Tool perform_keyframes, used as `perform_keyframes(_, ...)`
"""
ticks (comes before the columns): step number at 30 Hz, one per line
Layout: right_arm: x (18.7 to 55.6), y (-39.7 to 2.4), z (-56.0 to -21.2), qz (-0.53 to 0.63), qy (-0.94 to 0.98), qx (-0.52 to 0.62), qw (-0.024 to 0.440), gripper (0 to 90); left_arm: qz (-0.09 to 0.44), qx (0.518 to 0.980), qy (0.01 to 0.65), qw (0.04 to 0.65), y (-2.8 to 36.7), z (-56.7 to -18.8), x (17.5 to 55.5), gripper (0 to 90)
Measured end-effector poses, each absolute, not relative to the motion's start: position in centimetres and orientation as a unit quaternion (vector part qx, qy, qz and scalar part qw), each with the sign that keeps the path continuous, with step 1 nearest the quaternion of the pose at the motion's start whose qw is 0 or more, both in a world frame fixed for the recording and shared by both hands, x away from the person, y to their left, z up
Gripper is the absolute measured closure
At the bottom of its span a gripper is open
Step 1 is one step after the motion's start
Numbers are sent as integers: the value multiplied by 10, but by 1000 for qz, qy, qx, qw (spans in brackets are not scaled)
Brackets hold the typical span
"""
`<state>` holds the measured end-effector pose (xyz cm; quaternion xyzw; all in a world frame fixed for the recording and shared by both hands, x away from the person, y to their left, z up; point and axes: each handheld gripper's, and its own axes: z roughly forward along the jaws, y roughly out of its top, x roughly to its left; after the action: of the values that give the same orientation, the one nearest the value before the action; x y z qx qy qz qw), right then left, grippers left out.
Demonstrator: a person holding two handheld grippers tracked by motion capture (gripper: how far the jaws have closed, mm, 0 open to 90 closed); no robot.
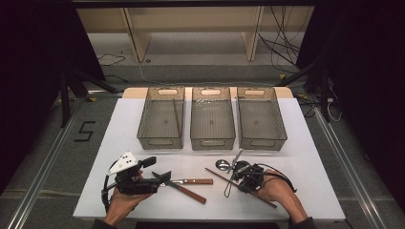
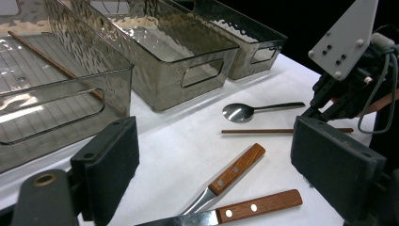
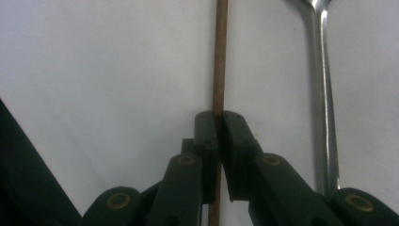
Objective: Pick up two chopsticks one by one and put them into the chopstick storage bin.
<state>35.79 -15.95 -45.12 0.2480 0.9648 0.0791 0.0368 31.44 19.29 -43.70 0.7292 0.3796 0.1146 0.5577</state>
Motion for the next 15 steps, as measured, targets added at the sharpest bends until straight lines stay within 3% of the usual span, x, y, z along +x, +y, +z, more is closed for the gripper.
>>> perform_keyframes(15,361,-165,-411,208,936,280,45,856,114,727,386,556,193,-436,316,155)
